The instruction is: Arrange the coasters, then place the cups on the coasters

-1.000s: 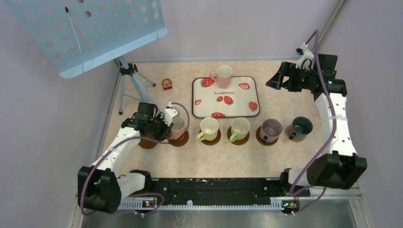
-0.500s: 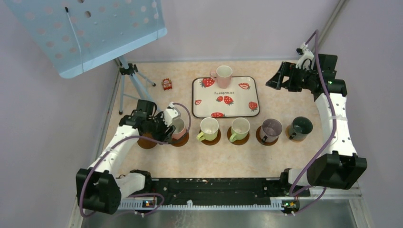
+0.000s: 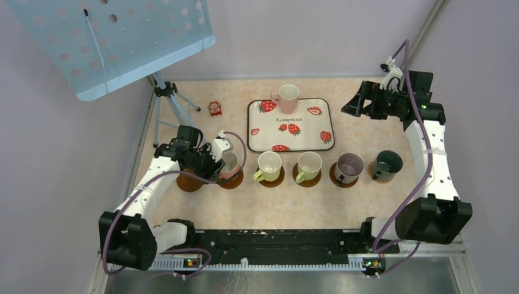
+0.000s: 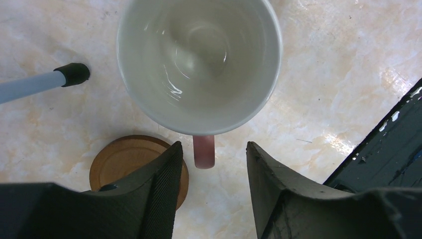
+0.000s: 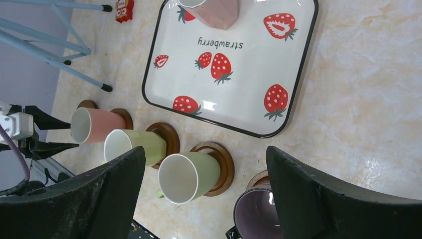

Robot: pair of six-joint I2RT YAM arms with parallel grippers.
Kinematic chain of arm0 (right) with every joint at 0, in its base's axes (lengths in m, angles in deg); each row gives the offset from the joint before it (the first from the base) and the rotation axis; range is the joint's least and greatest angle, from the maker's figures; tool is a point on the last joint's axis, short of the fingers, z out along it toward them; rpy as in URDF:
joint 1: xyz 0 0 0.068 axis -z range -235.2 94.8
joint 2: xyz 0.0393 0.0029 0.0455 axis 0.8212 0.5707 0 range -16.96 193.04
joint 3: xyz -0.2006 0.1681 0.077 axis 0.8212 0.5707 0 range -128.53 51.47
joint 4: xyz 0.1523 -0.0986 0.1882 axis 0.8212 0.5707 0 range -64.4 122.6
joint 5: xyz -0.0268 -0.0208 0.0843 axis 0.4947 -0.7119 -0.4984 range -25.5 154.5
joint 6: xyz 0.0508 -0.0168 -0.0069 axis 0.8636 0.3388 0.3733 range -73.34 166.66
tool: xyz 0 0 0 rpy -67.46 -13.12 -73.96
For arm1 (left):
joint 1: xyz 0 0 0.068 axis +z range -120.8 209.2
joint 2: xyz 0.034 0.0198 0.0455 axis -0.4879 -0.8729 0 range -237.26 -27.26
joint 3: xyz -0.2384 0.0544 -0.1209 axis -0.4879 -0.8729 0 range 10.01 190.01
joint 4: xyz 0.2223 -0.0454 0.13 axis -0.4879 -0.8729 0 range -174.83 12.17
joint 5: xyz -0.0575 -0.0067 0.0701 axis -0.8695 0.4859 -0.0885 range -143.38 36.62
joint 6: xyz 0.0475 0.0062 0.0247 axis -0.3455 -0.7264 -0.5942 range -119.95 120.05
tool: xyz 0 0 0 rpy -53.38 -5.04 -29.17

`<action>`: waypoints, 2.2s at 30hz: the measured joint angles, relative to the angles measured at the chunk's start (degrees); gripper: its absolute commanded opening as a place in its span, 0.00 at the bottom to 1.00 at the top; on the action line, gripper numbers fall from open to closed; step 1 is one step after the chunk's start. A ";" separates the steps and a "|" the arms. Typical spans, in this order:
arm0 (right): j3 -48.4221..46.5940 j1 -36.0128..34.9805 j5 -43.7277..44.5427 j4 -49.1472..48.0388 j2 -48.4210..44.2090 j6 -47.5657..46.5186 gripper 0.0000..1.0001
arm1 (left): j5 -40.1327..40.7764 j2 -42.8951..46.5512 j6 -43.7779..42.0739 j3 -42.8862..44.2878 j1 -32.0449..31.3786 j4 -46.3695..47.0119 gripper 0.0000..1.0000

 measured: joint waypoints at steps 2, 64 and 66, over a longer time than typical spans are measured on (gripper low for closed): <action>0.00 0.00 -0.09 0.00 0.00 -0.13 0.89 | 0.22 -1.11 0.48 0.00 0.00 0.09 0.48; 0.02 0.00 -0.35 0.48 0.00 -2.62 0.90 | -0.46 -0.44 1.64 10.91 -0.37 -12.04 0.72; 0.02 0.00 -0.42 0.52 0.00 -3.08 0.90 | -1.25 -2.38 -1.66 17.68 -0.37 -14.78 0.75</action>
